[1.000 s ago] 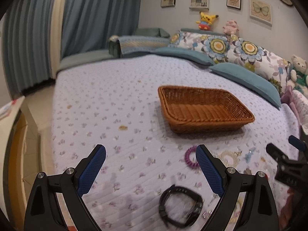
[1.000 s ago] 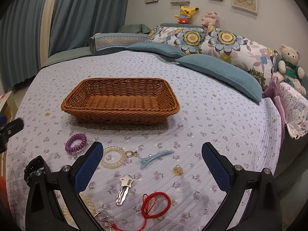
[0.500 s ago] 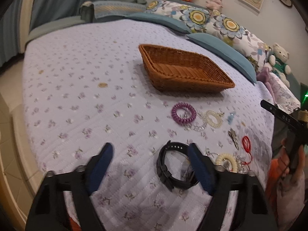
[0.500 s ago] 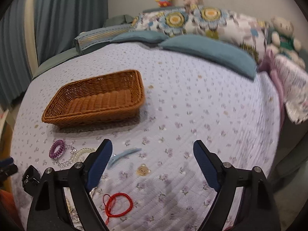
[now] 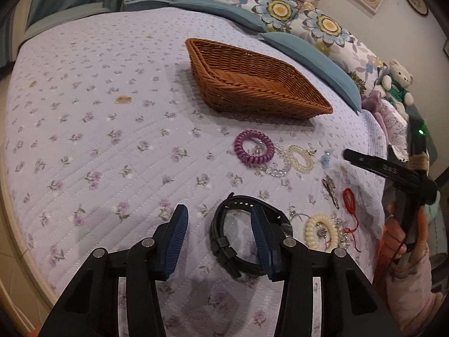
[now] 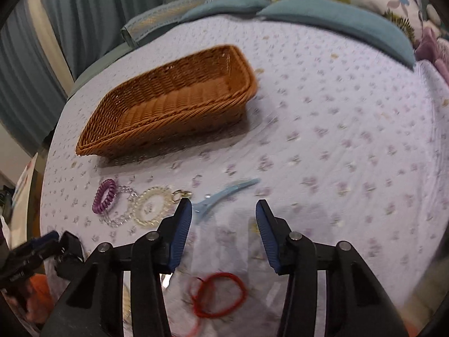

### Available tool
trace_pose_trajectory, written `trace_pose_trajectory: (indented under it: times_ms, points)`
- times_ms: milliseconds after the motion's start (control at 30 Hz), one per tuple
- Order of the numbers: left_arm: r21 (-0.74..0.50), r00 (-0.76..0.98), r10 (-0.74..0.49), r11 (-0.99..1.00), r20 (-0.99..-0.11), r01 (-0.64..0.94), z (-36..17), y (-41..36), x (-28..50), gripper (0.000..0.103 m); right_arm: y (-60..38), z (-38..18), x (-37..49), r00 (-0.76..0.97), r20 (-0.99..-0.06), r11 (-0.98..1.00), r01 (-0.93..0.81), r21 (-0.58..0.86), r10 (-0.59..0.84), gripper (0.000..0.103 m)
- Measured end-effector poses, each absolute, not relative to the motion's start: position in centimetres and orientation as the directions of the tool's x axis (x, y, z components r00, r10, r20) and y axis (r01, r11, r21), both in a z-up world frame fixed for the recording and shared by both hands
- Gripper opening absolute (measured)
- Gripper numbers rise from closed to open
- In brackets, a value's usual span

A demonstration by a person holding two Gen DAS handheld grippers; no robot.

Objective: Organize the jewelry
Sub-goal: 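Grasp the black watch with the left tool while the right tool grasps the blue hair clip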

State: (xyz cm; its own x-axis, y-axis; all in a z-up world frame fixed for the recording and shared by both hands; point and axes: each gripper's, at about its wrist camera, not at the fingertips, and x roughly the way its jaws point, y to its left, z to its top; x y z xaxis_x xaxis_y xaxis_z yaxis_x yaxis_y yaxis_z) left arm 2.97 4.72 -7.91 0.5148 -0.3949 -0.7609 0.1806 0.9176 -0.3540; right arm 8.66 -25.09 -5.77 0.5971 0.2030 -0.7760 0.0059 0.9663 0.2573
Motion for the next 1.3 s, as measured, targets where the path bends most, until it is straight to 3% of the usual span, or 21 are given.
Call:
trace_pose_trajectory:
  times_ms: [67, 167, 367, 433, 500, 567, 633, 733, 933, 1067, 1100, 1300]
  points:
    - [-0.358, 0.508, -0.399, 0.916, -0.763, 0.181, -8.1, 4.7, 3.1, 0.048, -24.5, -6.1, 9.5, 0.577, -0.793, 0.964, 0.035, 0.264, 0.196, 0.052]
    - [-0.368, 0.493, -0.411, 0.911, -0.767, 0.186, -8.4, 4.4, 3.4, 0.048, -23.8, -6.8, 10.7, 0.547, -0.813, 0.961, 0.057, 0.272, 0.198, 0.041]
    - [-0.359, 0.468, -0.411, 0.912, -0.782, 0.200, -9.1, 3.6, 3.8, 0.045, -22.8, -7.9, 11.9, 0.528, -0.837, 0.969, 0.096, 0.230, 0.146, 0.034]
    - [-0.360, 0.462, -0.412, 0.911, -0.785, 0.201, -9.2, 3.5, 3.9, 0.044, -22.4, -7.7, 11.7, 0.539, -0.834, 0.979, 0.082, 0.189, 0.116, 0.027]
    - [-0.355, 0.454, -0.410, 0.912, -0.791, 0.205, -9.3, 3.2, 4.0, 0.031, -22.3, -7.5, 11.4, 0.548, -0.831, 0.984, 0.072, 0.160, 0.095, 0.013]
    - [-0.337, 0.452, -0.394, 0.919, -0.800, 0.205, -9.5, 3.0, 4.0, 0.027, -22.1, -7.4, 11.1, 0.554, -0.828, 0.988, 0.058, 0.144, 0.088, 0.007]
    - [-0.339, 0.452, -0.396, 0.918, -0.800, 0.205, -9.4, 3.0, 4.0, 0.025, -22.4, -7.7, 10.9, 0.541, -0.838, 0.990, 0.060, 0.130, 0.077, 0.005]
    - [-0.333, 0.454, -0.385, 0.923, -0.804, 0.193, -9.5, 3.2, 4.0, 0.013, -23.9, -8.5, 10.5, 0.527, -0.839, 0.978, 0.064, 0.200, 0.137, 0.002]
    - [-0.324, 0.462, -0.379, 0.925, -0.802, 0.197, -9.4, 3.2, 3.9, 0.013, -25.6, -8.1, 10.2, 0.547, -0.807, 0.950, 0.066, 0.307, 0.223, 0.004]
    - [-0.336, 0.458, -0.388, 0.922, -0.800, 0.193, -9.5, 3.4, 4.0, 0.013, -26.4, -8.2, 11.0, 0.524, -0.778, 0.893, 0.069, 0.445, 0.347, 0.037]
    - [-0.335, 0.458, -0.387, 0.922, -0.800, 0.194, -9.5, 3.4, 4.0, 0.013, -26.3, -7.9, 11.2, 0.530, -0.770, 0.887, 0.071, 0.457, 0.355, 0.041]
    - [-0.328, 0.458, -0.385, 0.923, -0.801, 0.200, -9.5, 3.2, 4.0, 0.013, -24.3, -8.0, 14.1, 0.512, -0.817, 0.908, 0.153, 0.391, 0.265, 0.041]
